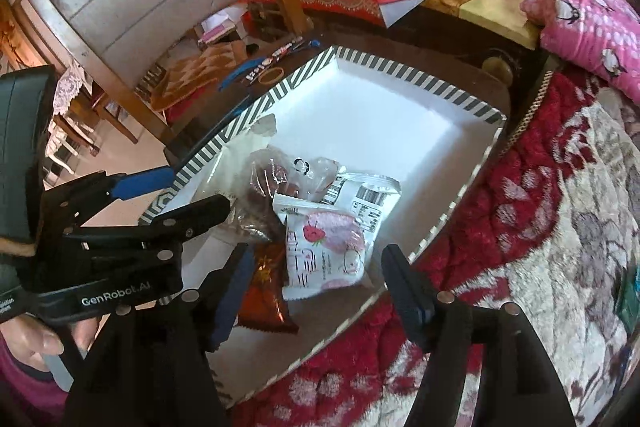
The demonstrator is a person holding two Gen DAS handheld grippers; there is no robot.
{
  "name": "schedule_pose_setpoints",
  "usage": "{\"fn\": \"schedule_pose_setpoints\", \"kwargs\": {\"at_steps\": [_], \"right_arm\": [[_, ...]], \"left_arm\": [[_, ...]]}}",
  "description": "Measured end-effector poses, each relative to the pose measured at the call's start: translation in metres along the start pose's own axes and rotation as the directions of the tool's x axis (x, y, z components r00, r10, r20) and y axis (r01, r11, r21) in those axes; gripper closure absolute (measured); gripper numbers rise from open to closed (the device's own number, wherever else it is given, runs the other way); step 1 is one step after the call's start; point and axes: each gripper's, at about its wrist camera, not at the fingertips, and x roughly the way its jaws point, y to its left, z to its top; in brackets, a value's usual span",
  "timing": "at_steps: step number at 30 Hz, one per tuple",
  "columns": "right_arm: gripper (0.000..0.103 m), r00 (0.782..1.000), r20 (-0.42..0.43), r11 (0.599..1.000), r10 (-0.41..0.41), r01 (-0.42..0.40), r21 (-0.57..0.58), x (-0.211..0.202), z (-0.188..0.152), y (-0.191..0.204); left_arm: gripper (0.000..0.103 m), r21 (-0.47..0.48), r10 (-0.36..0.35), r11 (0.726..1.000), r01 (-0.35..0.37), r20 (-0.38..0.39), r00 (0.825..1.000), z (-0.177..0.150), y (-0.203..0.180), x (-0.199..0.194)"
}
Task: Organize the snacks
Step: 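Open the right gripper to drop the strawberry packet while the left releases the white packet, then move both grippers back over the snacks on the quilt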
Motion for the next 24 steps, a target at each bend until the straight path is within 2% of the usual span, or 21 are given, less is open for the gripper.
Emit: {"fn": "schedule_pose_setpoints", "kwargs": {"at_steps": [9,24], "right_arm": [[0.029,0.996,0.077,0.998,-0.039,0.034,0.06,-0.046,-0.022,-0.022],[0.028,0.983,0.107,0.967,-0.152,0.126,0.222,-0.111,-0.09,-0.087]], "left_arm": [[0.02,0.023,-0.049,0.999,0.048,0.031,0.998,-0.001,-0.032,-0.024],[0.02,0.187,-0.139,0.973,0.133,0.018,0.99,-0.014,-0.139,-0.04]]}}
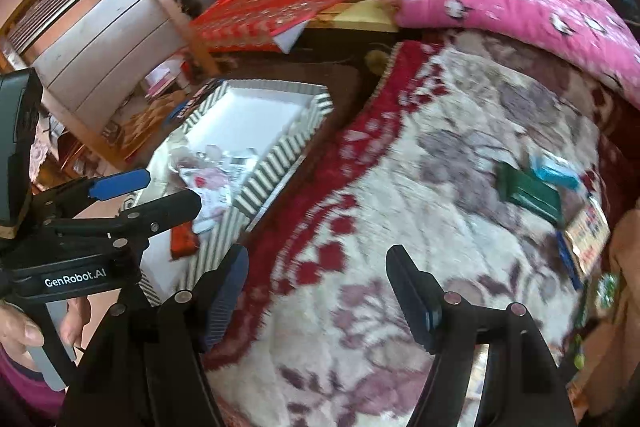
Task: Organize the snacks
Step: 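Move both grippers back over the snacks on the quilt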
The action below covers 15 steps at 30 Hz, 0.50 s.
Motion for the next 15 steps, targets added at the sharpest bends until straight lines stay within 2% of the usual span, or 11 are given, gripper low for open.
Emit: {"fn": "schedule_pose_setpoints", "kwargs": {"at_steps": [15], "right_arm": [[0.025,0.991,0.0,0.985,-0.132,0.132,0.113,-0.051,-0.045,-0.081]], "left_arm": [[0.02,0.139,-0.089,0.986,0.095,-0.048,0.995,-0.007,-0.086,0.021]]}}
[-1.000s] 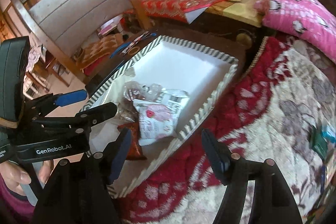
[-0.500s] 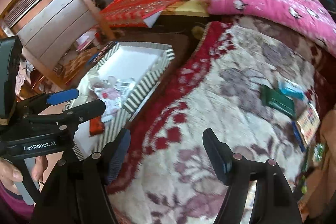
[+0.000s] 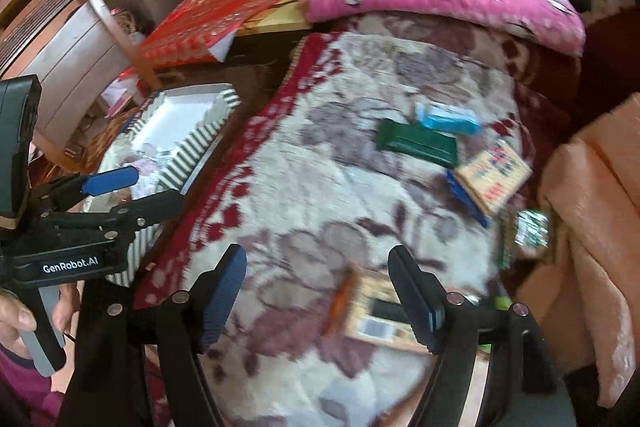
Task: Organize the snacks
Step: 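Move both grippers back over the snacks on the quilt, then grasp the cracker pack with the left gripper while the right grasps the green packet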
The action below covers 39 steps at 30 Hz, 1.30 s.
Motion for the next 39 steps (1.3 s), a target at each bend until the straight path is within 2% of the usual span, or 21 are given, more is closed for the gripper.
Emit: {"fn": "schedule_pose_setpoints", "kwargs": {"at_steps": [7,13,18,21,25,26,28,31,33,36,39], "right_arm": [[0.024,0.998,-0.012,0.995,-0.061,0.061,0.075,-0.013,-0.017,-0.045],[0.024,0.995,-0.004,0.986,-0.1,0.099,0.137,-0.025,-0.023,-0.075],[0.023,0.993,0.027,0.975,-0.117,0.11,0.193,-0.039,-0.021,-0.097],[0.022,0.991,0.039,0.969,-0.128,0.117,0.216,-0.045,-0.02,-0.107],[0.021,0.991,0.04,0.963,-0.131,0.118,0.243,-0.046,-0.021,-0.117],[0.021,0.991,0.038,0.961,-0.13,0.117,0.249,-0.046,-0.022,-0.12],[0.021,0.991,0.033,0.959,-0.132,0.119,0.257,-0.045,-0.022,-0.123],[0.021,0.991,0.024,0.956,-0.131,0.12,0.267,-0.041,-0.024,-0.129],[0.021,0.991,0.021,0.954,-0.133,0.122,0.274,-0.04,-0.025,-0.132],[0.021,0.991,0.014,0.95,-0.134,0.125,0.287,-0.038,-0.027,-0.137],[0.02,0.991,0.014,0.942,-0.133,0.122,0.311,-0.038,-0.029,-0.143]], "left_arm": [[0.02,0.115,-0.099,0.988,0.102,-0.032,0.995,-0.002,-0.038,0.017],[0.02,0.299,-0.178,0.935,0.191,-0.072,0.981,-0.012,-0.081,0.033],[0.02,0.429,-0.252,0.856,0.288,-0.139,0.958,-0.018,-0.113,0.049],[0.02,0.498,-0.261,0.81,0.31,-0.166,0.951,-0.02,-0.129,0.059],[0.02,0.597,-0.257,0.729,0.335,-0.215,0.942,-0.027,-0.152,0.073],[0.02,0.625,-0.255,0.701,0.344,-0.231,0.939,-0.029,-0.158,0.076],[0.02,0.674,-0.245,0.651,0.349,-0.248,0.937,-0.035,-0.171,0.082],[0.019,0.73,-0.212,0.605,0.318,-0.238,0.948,-0.04,-0.184,0.088],[0.019,0.736,-0.201,0.594,0.324,-0.255,0.946,-0.041,-0.193,0.096],[0.019,0.729,-0.2,0.598,0.332,-0.266,0.943,-0.04,-0.203,0.105],[0.02,0.708,-0.196,0.625,0.327,-0.263,0.945,-0.038,-0.207,0.113]]}}
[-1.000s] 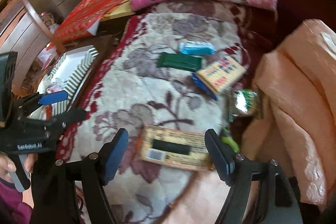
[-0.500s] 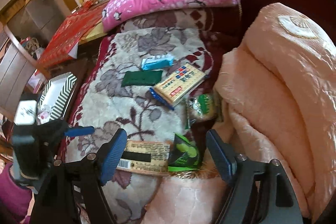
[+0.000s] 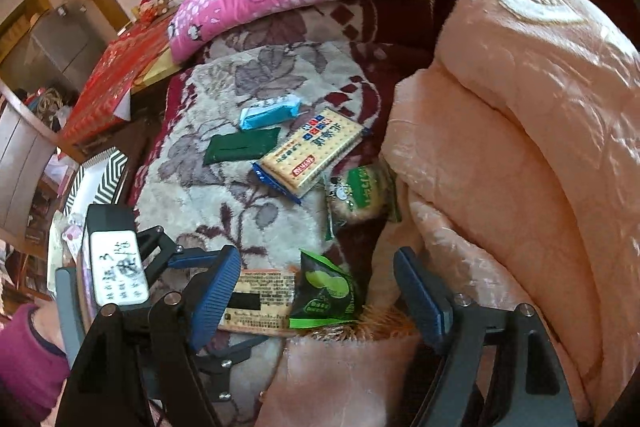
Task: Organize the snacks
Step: 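Grasp the cracker pack with the left gripper while the right grasps the green packet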
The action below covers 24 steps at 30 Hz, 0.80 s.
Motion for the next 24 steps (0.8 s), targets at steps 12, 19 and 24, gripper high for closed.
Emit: {"fn": "schedule_pose_setpoints", "kwargs": {"at_steps": [12,19,24], "right_arm": [[0.02,0.994,-0.103,0.998,0.046,-0.041,0.049,0.037,-0.006,0.002],[0.02,0.965,-0.209,0.98,0.161,-0.131,0.152,0.079,-0.021,0.008],[0.02,0.971,-0.133,0.98,0.199,-0.197,0.027,0.057,-0.013,0.038]], "left_arm": [[0.048,-0.222,0.073,0.973,-0.067,0.022,0.997,-0.033,0.036,-0.026],[0.048,-0.387,0.12,0.918,-0.087,0.06,0.991,-0.075,0.068,-0.065],[0.048,-0.465,0.146,0.879,-0.106,0.051,0.988,-0.099,0.094,-0.081]]}}
